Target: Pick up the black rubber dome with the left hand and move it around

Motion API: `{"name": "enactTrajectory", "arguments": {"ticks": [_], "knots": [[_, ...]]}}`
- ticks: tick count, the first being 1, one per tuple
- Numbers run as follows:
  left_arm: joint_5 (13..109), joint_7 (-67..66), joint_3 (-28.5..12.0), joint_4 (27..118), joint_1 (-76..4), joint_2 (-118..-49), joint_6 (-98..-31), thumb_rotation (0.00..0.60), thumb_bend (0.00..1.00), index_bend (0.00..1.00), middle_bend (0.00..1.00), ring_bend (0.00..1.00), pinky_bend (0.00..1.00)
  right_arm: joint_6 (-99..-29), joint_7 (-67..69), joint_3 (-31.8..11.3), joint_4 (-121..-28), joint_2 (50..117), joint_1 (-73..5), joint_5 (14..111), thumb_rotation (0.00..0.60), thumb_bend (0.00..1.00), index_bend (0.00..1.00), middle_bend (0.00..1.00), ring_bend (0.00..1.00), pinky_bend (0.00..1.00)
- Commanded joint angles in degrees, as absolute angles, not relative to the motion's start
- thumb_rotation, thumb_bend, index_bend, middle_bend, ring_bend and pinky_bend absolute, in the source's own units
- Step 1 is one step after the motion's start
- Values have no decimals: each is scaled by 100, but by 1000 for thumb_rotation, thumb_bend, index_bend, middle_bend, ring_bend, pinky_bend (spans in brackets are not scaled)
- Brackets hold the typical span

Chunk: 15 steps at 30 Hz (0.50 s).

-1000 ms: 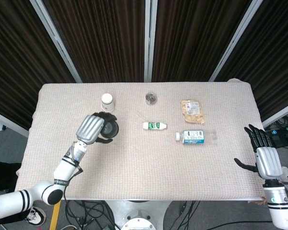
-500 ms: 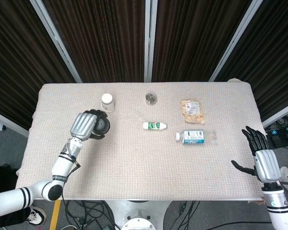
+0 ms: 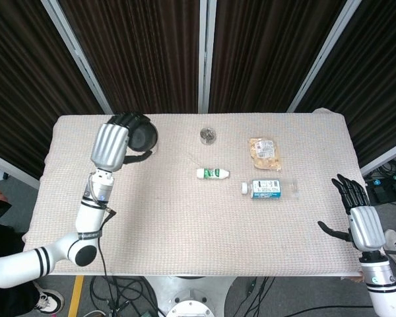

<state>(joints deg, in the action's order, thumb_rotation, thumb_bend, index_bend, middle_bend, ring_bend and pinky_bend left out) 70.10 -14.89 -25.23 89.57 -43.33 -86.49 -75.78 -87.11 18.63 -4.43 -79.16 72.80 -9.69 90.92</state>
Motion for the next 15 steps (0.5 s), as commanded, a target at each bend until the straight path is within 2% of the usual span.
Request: {"name": "enactTrajectory", "arguments": {"ticks": [1,4,5,7,8,10,11,15], "knots": [[6903,-1558,-2102,9056,-4361,-8679,-7096,600,160,330,393,316,384,-8699,1866,-436,-7896,7283,-968,9082,600,53,0,0,0,0],[5818,-2222,-1387,8859,-4476,-8411,-5529,600,161,321,398,320,386,-8673,1883,-443,-7881,7292,-973,9051,600,53,0,0,0,0],[5102,-2537,-1172,8792,-4630,-8266,-4802,600,161,325,398,320,385,-8656,1875,-436,-7876,7291,-979,9052,600,52,0,0,0,0],[3859,-2860,-940,8660,-4997,-8080,-3884,600,162,328,398,319,380,-8654,1866,-428,-7876,7294,-984,9067,600,52,0,0,0,0],[3505,-2927,-894,8607,-5139,-8039,-3740,600,164,329,398,318,377,-8659,1868,-429,-7873,7296,-984,9068,600,52,0,0,0,0],[3242,-2978,-937,8601,-5286,-8029,-3949,600,165,329,398,317,376,-8659,1879,-440,-7866,7297,-984,9050,600,52,0,0,0,0],[3305,-2967,-1020,8681,-5299,-8032,-4266,600,166,329,398,317,376,-8649,1890,-445,-7857,7296,-983,9031,600,52,0,0,0,0],[3961,-2741,-1356,9071,-5195,-7969,-5256,600,166,335,398,318,380,-8643,1941,-442,-7811,7299,-978,9015,600,52,0,0,0,0]]}}
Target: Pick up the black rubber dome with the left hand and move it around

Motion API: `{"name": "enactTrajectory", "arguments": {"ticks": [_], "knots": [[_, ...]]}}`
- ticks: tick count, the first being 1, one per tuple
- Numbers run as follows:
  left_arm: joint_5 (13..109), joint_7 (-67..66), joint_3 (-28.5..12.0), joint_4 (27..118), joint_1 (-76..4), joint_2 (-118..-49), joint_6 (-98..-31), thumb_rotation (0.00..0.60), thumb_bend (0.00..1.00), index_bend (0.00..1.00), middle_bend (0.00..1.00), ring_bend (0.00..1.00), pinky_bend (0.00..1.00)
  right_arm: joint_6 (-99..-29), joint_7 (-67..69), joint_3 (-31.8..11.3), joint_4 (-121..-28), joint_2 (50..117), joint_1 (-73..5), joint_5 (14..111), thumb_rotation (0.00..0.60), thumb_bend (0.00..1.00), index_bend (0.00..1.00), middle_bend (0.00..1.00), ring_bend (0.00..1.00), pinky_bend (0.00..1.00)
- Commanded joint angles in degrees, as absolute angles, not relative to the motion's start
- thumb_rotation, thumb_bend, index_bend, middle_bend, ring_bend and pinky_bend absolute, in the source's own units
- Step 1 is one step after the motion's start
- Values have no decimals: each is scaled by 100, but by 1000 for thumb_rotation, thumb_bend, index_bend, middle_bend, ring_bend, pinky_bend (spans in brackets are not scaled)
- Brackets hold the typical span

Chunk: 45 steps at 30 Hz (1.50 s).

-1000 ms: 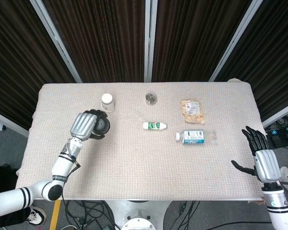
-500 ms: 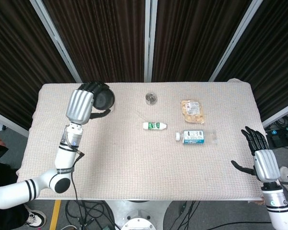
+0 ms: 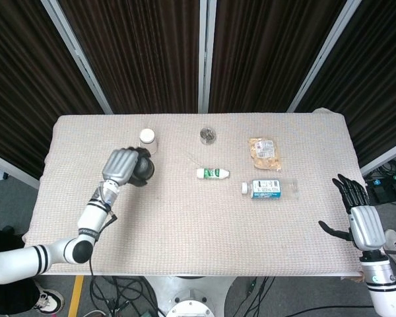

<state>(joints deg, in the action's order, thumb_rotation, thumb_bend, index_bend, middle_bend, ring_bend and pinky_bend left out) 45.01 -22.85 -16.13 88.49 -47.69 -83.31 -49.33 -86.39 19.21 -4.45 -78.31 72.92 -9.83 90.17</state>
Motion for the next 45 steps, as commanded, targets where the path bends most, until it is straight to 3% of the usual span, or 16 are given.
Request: {"name": "enactTrajectory", "arguments": {"ticks": [1,10,13,22,29,32,40,45], "knots": [[4191,-2672,-1431,9122,-5160,-7978,-5503,600,166,340,398,318,382,-8646,1956,-440,-7797,7305,-975,9015,600,53,0,0,0,0],[6844,-1574,-2027,9106,-4858,-8392,-7936,600,165,354,398,318,392,-8587,1976,-465,-7768,7323,-1002,8958,600,52,0,0,0,0],[7221,-1325,-2092,8916,-4830,-8591,-8297,600,165,352,398,318,395,-8553,1969,-462,-7772,7324,-1010,8941,600,53,0,0,0,0],[6585,-1182,-1729,8890,-4682,-8383,-7113,600,164,352,398,319,399,-8525,1933,-470,-7815,7307,-1024,8923,600,52,0,0,0,0],[5734,-1560,-1045,9039,-4819,-7948,-5282,600,164,346,398,319,399,-8484,1906,-460,-7826,7318,-1043,8924,600,53,0,0,0,0],[5327,-1563,-951,9005,-4916,-7837,-4744,600,164,345,398,319,398,-8505,1914,-451,-7804,7321,-1028,8930,600,52,0,0,0,0],[5771,-1000,-1035,9375,-4802,-7702,-4749,600,165,345,398,319,398,-8605,1924,-505,-7811,7253,-1012,8932,600,53,0,0,0,0],[7077,-717,-802,10290,-4628,-7526,-4989,600,164,344,398,319,398,-8587,1944,-430,-7783,7209,-1008,9015,600,52,0,0,0,0]]}}
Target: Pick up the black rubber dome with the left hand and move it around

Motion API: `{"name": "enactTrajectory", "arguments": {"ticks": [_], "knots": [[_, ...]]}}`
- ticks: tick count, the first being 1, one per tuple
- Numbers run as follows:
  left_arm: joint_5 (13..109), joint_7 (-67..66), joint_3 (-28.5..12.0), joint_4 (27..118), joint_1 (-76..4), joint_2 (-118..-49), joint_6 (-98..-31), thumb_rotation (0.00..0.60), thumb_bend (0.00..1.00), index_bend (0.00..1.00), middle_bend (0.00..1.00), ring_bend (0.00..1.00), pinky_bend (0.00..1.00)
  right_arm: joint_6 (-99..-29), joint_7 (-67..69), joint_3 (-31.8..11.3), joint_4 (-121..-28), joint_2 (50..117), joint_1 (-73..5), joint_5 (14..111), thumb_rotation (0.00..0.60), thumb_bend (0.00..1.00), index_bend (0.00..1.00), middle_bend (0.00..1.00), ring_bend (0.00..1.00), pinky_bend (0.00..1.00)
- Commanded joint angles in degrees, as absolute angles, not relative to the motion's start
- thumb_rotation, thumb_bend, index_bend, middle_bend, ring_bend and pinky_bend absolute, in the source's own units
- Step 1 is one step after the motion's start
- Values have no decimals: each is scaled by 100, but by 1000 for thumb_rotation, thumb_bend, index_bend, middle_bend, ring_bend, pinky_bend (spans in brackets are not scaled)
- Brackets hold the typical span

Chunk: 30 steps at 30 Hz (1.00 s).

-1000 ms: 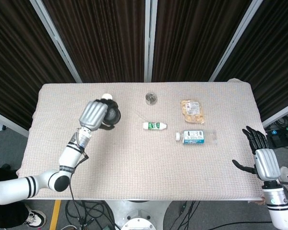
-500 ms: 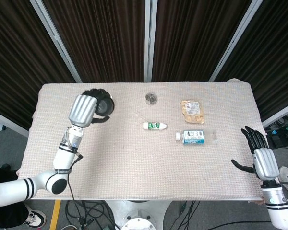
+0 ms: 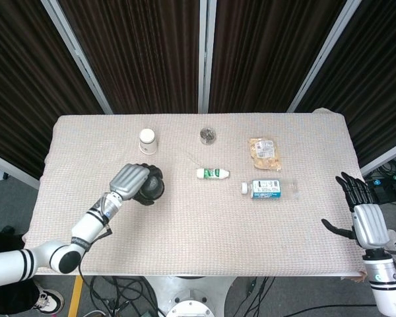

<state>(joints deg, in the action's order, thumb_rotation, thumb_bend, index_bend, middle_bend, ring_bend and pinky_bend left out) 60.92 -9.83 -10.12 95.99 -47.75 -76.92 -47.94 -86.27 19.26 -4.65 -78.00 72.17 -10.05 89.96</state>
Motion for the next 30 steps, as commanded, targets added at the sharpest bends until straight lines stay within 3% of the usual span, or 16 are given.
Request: {"name": "enactTrajectory", "arguments": {"ticks": [1,5,9,14,19,21,25,28,30], "knots": [[7330,-668,-722,10442,-4604,-7512,-5012,600,164,344,398,319,398,-8553,1958,-407,-7772,7208,-1015,9027,600,52,0,0,0,0],[8090,-378,-401,10851,-4591,-7448,-4894,600,164,344,398,319,398,-8446,1995,-363,-7728,7211,-1050,9039,600,52,0,0,0,0],[8108,-312,-511,10553,-4603,-7514,-5003,600,165,344,398,319,398,-8440,2028,-416,-7712,7218,-1065,8975,600,52,0,0,0,0],[7059,-1151,-1171,8781,-4597,-8123,-5591,600,165,344,398,319,398,-8424,2048,-423,-7653,7229,-1050,8919,600,52,0,0,0,0],[5445,-1551,-1626,7068,-4882,-8347,-4861,600,165,344,398,319,397,-8472,2070,-439,-7615,7244,-1028,8902,600,52,0,0,0,0],[5060,-1586,-1690,6876,-4951,-8328,-4566,600,165,344,398,319,397,-8469,2075,-443,-7608,7249,-1028,8894,600,51,0,0,0,0],[5398,-1281,-1562,8211,-4843,-7928,-4303,600,164,342,394,319,394,-8399,2091,-450,-7578,7280,-1048,8850,600,51,0,0,0,0],[6442,-741,-1270,10046,-4616,-7510,-4068,600,165,335,393,319,393,-8362,2076,-430,-7576,7297,-1068,8875,600,52,0,0,0,0],[7059,-504,-1055,10710,-4527,-7436,-3995,600,165,333,393,319,394,-8382,2055,-418,-7588,7283,-1063,8901,600,52,0,0,0,0]]}}
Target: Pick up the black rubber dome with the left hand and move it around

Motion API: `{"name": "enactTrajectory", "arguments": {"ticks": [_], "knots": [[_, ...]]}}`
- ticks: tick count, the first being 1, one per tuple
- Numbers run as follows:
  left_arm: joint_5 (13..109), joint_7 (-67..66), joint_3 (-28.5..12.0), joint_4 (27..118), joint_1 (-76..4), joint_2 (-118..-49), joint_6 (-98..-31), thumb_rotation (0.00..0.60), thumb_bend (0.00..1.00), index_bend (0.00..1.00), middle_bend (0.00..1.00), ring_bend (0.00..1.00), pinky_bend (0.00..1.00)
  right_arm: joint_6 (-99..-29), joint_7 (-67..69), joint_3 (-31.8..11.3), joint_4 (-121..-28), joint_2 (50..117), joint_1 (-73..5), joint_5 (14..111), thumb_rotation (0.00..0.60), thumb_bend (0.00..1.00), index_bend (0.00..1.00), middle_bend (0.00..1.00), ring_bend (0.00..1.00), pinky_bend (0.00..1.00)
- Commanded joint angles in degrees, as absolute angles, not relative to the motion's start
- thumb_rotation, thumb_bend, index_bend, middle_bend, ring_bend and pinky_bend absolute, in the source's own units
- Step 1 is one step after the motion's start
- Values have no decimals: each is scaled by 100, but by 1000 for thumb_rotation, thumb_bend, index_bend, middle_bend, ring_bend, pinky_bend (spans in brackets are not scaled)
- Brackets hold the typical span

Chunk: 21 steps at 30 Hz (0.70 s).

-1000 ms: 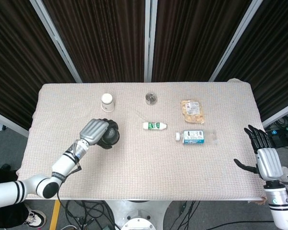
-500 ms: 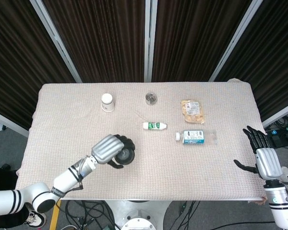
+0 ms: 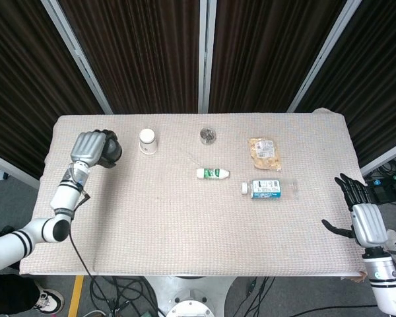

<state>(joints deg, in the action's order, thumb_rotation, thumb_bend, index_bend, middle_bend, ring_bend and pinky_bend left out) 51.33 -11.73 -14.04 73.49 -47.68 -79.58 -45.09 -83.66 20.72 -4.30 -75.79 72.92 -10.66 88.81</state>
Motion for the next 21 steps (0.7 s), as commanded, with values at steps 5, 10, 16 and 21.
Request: {"name": "enactTrajectory", "arguments": {"ticks": [5,10,16,21], "knots": [[8052,17,-781,11080,-4402,-7487,-4186,600,164,333,392,319,399,-8395,2088,-437,-7583,7259,-1049,8866,600,52,0,0,0,0],[7749,162,-1019,10227,-4411,-7612,-4494,600,164,333,392,319,401,-8272,2102,-441,-7541,7302,-1086,8803,600,51,0,0,0,0],[6439,-1013,-1412,8249,-4556,-8192,-5055,600,165,333,393,319,398,-8222,2094,-451,-7530,7331,-1117,8788,600,51,0,0,0,0],[5324,-1914,-1701,7046,-4739,-8505,-5142,600,165,331,392,318,397,-8257,2101,-473,-7554,7299,-1098,8761,600,51,0,0,0,0]]}}
